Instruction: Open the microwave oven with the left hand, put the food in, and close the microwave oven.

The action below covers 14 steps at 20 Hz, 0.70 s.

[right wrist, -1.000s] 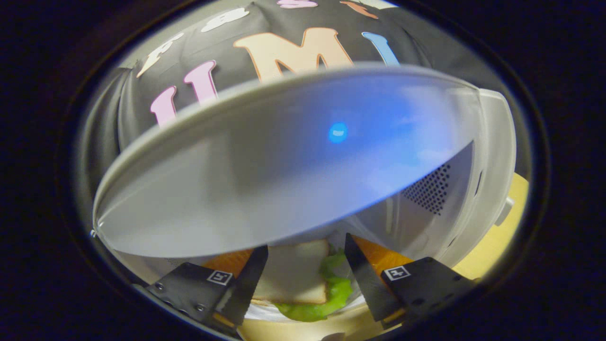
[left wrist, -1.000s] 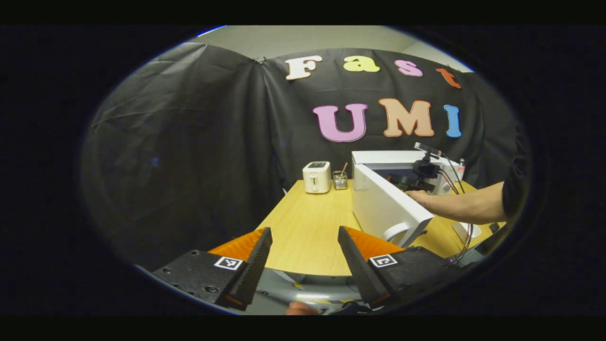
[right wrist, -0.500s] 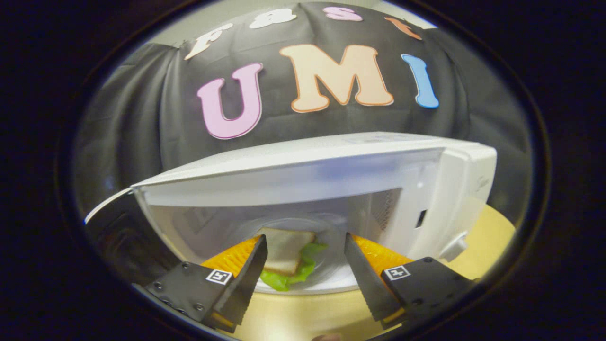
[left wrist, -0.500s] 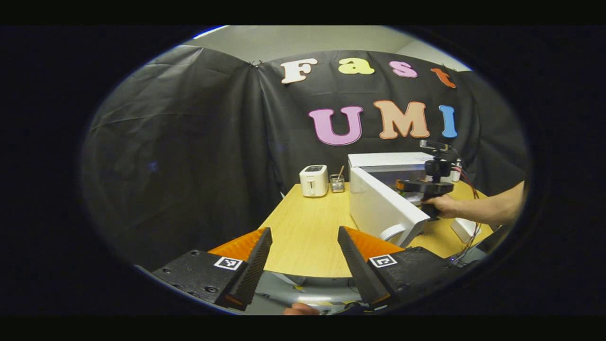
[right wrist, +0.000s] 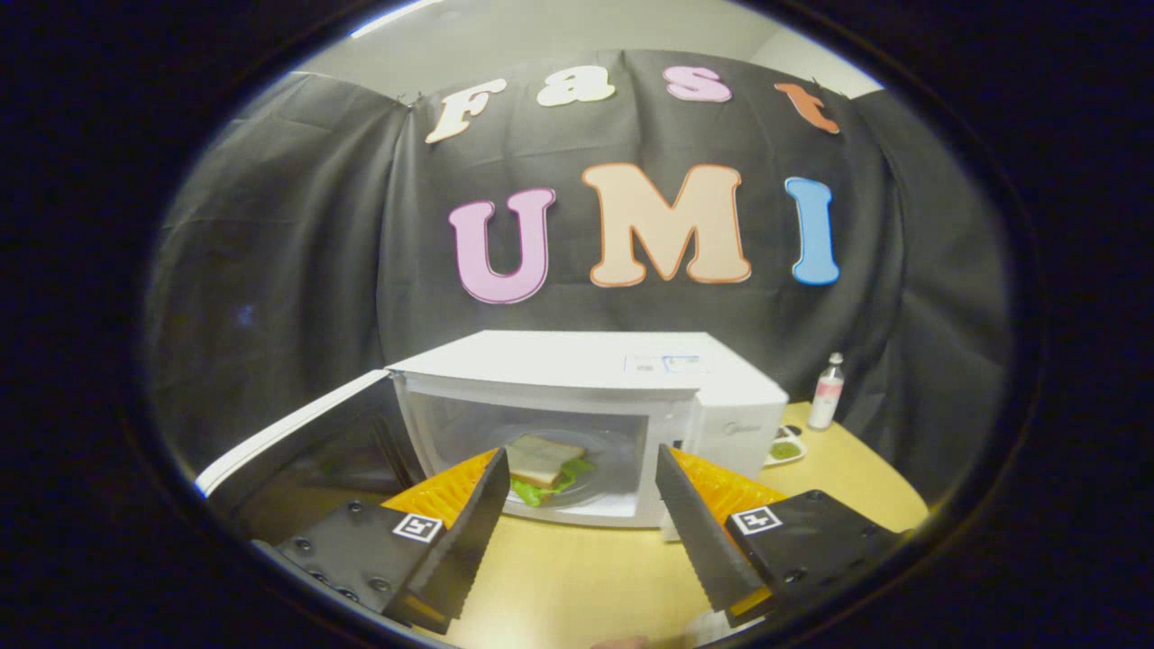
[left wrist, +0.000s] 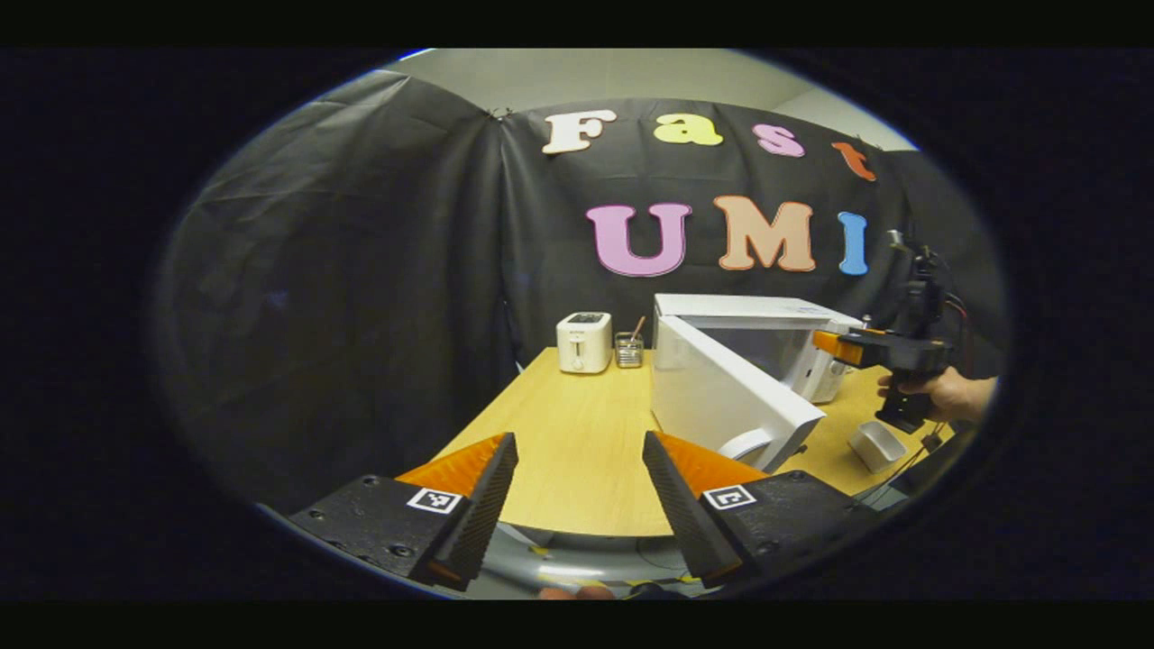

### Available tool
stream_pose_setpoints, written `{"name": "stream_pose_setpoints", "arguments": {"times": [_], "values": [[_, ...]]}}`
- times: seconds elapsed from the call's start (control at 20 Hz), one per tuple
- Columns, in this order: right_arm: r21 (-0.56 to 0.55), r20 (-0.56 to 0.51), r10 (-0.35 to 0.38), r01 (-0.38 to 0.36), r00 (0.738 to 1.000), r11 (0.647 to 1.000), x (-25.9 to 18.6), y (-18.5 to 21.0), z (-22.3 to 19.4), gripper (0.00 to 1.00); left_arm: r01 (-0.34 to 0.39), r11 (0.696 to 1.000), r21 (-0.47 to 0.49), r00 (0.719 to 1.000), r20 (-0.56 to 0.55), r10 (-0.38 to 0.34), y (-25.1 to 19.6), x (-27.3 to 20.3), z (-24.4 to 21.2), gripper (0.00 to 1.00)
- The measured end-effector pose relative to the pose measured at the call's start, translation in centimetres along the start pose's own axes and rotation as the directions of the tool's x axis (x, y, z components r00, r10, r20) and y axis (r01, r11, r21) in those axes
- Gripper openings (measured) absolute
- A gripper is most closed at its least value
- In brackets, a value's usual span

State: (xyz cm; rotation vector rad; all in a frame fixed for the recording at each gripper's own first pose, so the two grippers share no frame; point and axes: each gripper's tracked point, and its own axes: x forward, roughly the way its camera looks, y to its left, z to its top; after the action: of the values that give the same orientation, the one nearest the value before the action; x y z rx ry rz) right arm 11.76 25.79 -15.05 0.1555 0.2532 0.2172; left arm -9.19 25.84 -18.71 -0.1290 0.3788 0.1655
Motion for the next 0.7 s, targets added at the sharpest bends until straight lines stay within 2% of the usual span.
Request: {"name": "stream_pose_setpoints", "arguments": {"times": [0.05, 0.1, 0.25, 0.3, 0.35, 0.4, 0.5, 0.7], "values": [[-0.012, 0.002, -0.005, 0.005, 1.000, 1.000, -1.1, -0.8, 0.8, 0.92, -0.008, 1.000, 0.008, 1.000, -0.025, 0.008, 0.0, 0.7, -1.0, 0.80], [-0.020, 0.013, -0.013, 0.013, 1.000, 1.000, -2.0, -1.8, 1.6, 0.92, 0.002, 1.000, 0.011, 0.999, -0.032, -0.002, -0.2, 1.2, -1.6, 0.70], [-0.046, 0.063, -0.055, 0.058, 0.997, 0.997, -4.3, -4.7, 5.1, 0.94, 0.028, 1.000, 0.013, 0.999, -0.043, -0.027, -1.4, 2.6, -2.5, 0.53], [-0.050, 0.073, -0.066, 0.070, 0.995, 0.996, -5.0, -5.4, 6.2, 0.94, 0.047, 0.999, 0.010, 0.998, -0.051, -0.046, -2.0, 3.1, -3.0, 0.36], [-0.052, 0.089, -0.077, 0.081, 0.993, 0.995, -5.5, -6.1, 7.4, 1.00, 0.032, 0.999, 0.015, 0.998, -0.059, -0.031, -2.2, 3.6, -3.5, 0.18], [-0.056, 0.113, -0.081, 0.088, 0.990, 0.995, -6.3, -6.5, 8.9, 0.94, 0.027, 0.999, 0.022, 0.997, -0.071, -0.026, -2.1, 4.1, -4.0, 0.01], [-0.080, 0.178, -0.084, 0.100, 0.980, 0.992, -7.6, -7.4, 12.3, 0.94, 0.068, 0.998, 0.003, 0.993, -0.093, -0.068, -3.7, 4.9, -5.2, 0.00], [-0.107, 0.241, -0.091, 0.120, 0.966, 0.987, -9.0, -8.4, 15.9, 0.96, 0.079, 0.996, 0.035, 0.989, -0.127, -0.074, -4.8, 6.7, -6.4, 0.00]]}}
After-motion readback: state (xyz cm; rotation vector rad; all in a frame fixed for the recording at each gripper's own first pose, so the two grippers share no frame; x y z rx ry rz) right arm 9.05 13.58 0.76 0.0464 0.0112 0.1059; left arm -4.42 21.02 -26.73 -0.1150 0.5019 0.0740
